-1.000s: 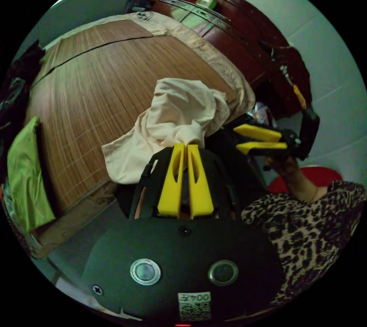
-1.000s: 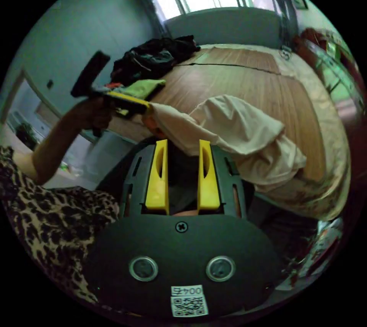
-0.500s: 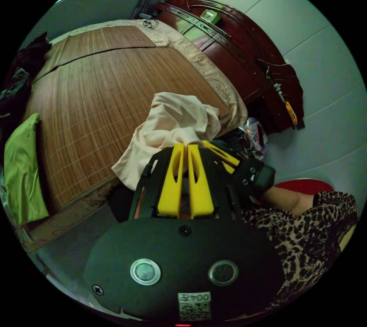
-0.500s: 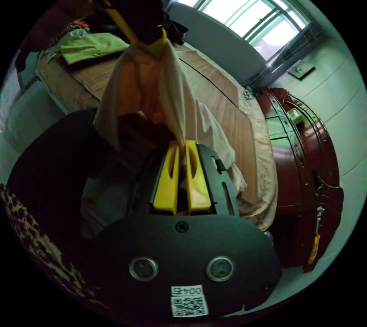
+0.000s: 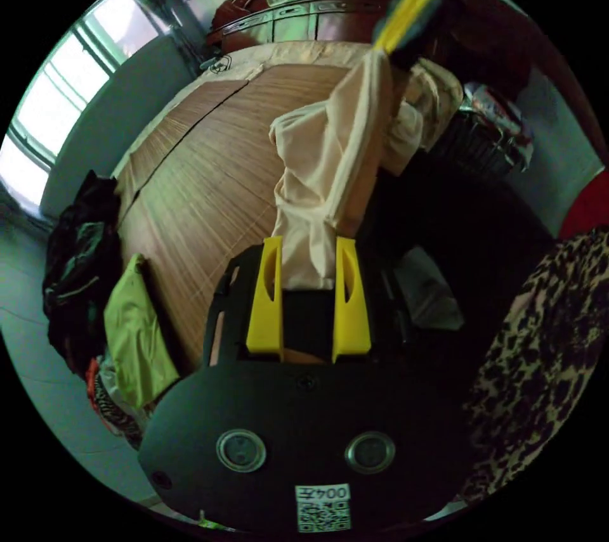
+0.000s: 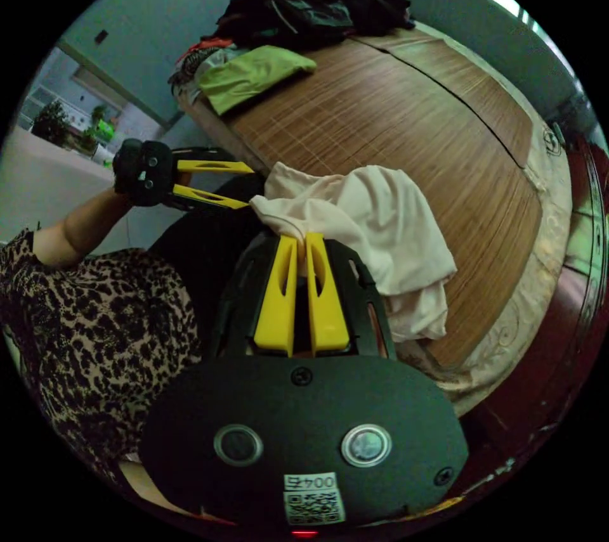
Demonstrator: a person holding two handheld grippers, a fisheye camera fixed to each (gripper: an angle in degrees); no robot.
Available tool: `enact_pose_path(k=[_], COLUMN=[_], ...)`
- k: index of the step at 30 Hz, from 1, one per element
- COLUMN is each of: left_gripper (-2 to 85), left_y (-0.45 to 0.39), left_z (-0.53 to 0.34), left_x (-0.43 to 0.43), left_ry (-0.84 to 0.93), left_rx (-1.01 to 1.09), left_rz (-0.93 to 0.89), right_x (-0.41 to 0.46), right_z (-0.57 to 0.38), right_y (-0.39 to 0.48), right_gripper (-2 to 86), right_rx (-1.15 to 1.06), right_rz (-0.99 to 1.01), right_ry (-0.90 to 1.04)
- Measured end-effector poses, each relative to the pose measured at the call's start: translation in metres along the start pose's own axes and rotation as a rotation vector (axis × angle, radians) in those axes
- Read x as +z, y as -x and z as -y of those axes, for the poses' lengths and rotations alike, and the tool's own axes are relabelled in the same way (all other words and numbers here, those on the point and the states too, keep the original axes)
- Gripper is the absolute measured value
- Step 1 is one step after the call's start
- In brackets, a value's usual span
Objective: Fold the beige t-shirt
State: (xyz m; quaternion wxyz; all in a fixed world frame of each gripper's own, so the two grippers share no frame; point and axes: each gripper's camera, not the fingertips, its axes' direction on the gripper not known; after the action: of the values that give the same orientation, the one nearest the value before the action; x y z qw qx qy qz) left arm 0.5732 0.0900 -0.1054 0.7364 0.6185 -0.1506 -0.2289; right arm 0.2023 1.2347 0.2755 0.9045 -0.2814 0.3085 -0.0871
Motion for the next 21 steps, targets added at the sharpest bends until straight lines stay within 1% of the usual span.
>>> enact_pose_path(k=[2, 4, 6, 9, 12, 16, 19, 21], left_gripper=[12.7, 13.0, 13.3, 13.6, 12.8, 5.2, 2.4, 1.8], left_y=[0.002, 0.007, 0.012, 0.021, 0.033, 0.067, 0.091, 0.106], left_z=[0.003, 0.011, 0.024, 0.051, 0.073, 0.078, 0.079, 0.081], left_x=[-0.008, -0.014, -0.011, 0.010, 0.045, 0.086, 0.107, 0.116], left_ry=[-0.078, -0.149, -0.188, -0.203, -0.182, -0.194, -0.195, -0.201], left_rx=[-0.035, -0.066, -0.078, -0.100, -0.133, -0.215, -0.231, -0.241], left_rz=[-0.064, -0.078, -0.073, -0.099, -0.094, -0.125, -0.174, -0.192], right_x=[-0.005, -0.009, -0.012, -0.018, -0.024, -0.029, -0.031, -0.033], right_z=[0.022, 0.041, 0.061, 0.077, 0.084, 0.080, 0.072, 0.064], right_y=[0.012, 0.027, 0.044, 0.055, 0.058, 0.056, 0.055, 0.052], right_gripper=[1.1, 1.2, 1.3, 1.6, 2.0, 2.3, 2.8, 3.5], right_rx=[-0.076, -0.150, -0.235, -0.280, -0.281, -0.260, -0.236, -0.184], right_rz=[-0.072, -0.152, -0.222, -0.262, -0.245, -0.216, -0.178, -0.152], right_ry=[0.074, 0.136, 0.205, 0.240, 0.229, 0.211, 0.180, 0.125])
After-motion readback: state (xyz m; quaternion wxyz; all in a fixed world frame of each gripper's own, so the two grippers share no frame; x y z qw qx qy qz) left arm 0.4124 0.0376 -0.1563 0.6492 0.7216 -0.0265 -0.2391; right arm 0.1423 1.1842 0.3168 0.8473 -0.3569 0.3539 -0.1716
